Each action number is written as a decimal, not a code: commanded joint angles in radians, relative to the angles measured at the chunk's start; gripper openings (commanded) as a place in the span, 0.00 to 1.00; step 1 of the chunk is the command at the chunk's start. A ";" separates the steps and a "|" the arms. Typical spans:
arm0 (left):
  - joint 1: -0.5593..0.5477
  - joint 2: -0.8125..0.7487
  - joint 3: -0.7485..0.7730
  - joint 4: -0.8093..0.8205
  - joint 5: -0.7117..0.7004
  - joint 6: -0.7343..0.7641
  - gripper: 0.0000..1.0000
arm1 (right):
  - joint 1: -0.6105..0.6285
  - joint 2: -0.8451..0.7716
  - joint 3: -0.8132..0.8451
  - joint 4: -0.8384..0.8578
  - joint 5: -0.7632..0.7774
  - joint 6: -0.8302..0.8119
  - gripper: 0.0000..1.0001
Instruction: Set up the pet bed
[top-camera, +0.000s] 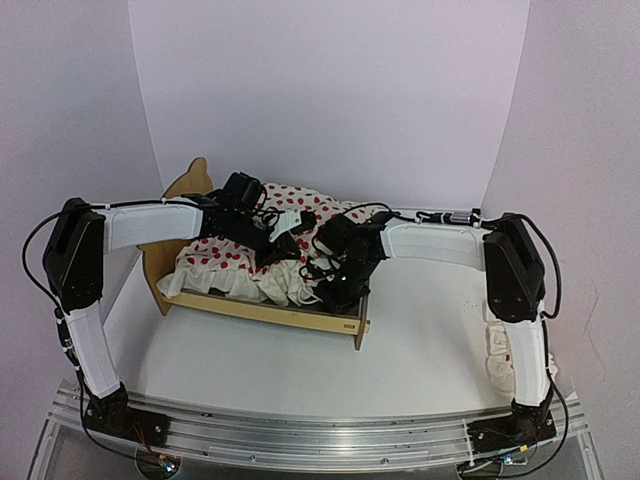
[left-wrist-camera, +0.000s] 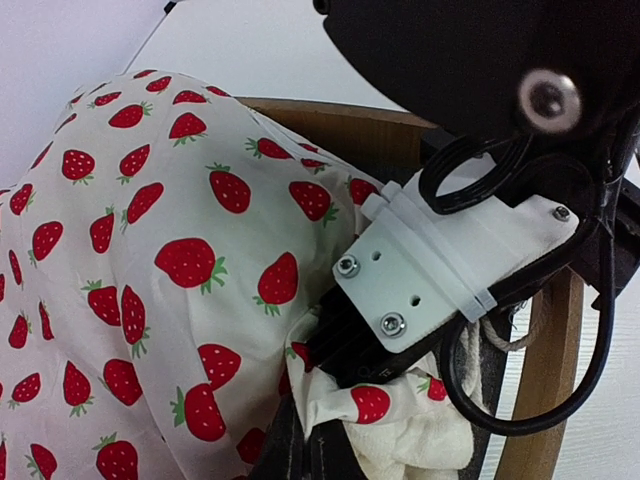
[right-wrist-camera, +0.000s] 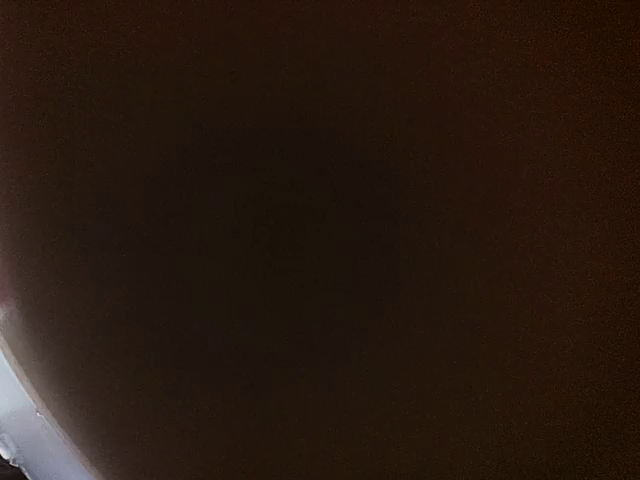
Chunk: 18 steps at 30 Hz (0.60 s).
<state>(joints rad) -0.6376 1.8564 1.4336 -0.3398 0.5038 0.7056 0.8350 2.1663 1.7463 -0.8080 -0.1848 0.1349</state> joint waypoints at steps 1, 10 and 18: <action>0.004 -0.060 -0.008 0.010 0.028 0.002 0.00 | 0.004 0.033 0.030 -0.239 0.080 -0.043 0.02; 0.003 -0.064 -0.008 0.007 0.039 -0.018 0.00 | 0.004 -0.155 0.100 -0.077 -0.122 -0.059 0.18; 0.003 -0.065 -0.001 0.012 0.044 -0.038 0.00 | 0.001 -0.281 -0.062 -0.010 -0.099 -0.082 0.23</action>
<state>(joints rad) -0.6365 1.8431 1.4303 -0.3397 0.5246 0.6843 0.8375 1.9461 1.7338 -0.8589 -0.2705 0.0743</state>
